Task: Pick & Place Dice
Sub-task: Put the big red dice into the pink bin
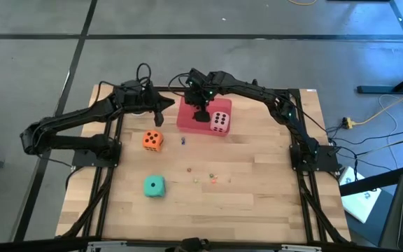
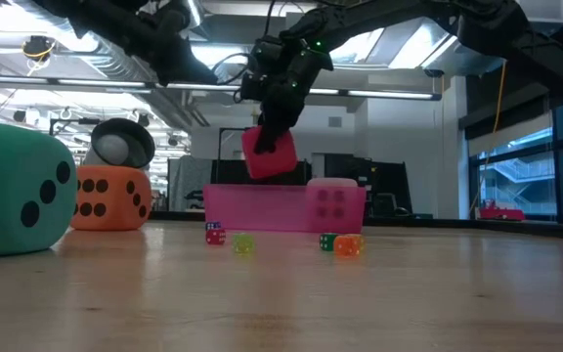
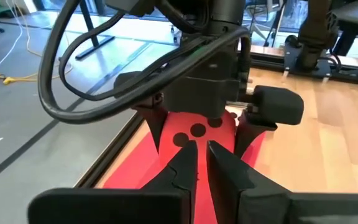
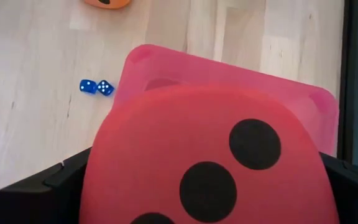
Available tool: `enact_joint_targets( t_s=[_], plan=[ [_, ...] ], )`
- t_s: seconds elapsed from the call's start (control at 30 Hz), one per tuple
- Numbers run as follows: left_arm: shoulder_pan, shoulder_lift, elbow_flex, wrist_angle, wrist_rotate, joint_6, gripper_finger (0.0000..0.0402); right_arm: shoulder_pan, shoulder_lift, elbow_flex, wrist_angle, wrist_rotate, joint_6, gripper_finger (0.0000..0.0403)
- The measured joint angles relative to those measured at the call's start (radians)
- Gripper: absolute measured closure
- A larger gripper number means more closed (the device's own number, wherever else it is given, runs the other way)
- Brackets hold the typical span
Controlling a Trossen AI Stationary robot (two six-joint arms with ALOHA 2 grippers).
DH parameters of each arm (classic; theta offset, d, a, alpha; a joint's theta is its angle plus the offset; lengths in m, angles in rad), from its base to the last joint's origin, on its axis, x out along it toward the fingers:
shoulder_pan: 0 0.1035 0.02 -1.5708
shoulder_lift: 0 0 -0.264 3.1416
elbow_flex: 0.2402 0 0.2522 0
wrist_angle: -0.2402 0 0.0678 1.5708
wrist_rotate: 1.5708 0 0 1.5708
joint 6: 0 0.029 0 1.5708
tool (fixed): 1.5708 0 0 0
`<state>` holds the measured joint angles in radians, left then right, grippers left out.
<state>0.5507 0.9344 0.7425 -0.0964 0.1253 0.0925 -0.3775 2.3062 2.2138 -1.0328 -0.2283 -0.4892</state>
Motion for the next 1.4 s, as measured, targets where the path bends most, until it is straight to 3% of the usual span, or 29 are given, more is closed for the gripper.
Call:
enact_joint_targets(
  t_s=[0.4,0.8,1.4],
  plan=[
    [0.0,0.0,0.001,-0.007,-0.001,0.008,0.0371,0.002,0.001,-0.001,0.046,0.001,0.013,0.0003],
    [0.0,0.0,0.002,-0.006,-0.001,0.008,0.0371,0.0,0.002,-0.001,0.102,0.004,0.184,0.0003],
    [0.0,0.0,0.002,-0.006,-0.001,0.008,0.0373,0.017,-0.004,-0.002,0.158,0.104,0.258,0.0003]
  ],
)
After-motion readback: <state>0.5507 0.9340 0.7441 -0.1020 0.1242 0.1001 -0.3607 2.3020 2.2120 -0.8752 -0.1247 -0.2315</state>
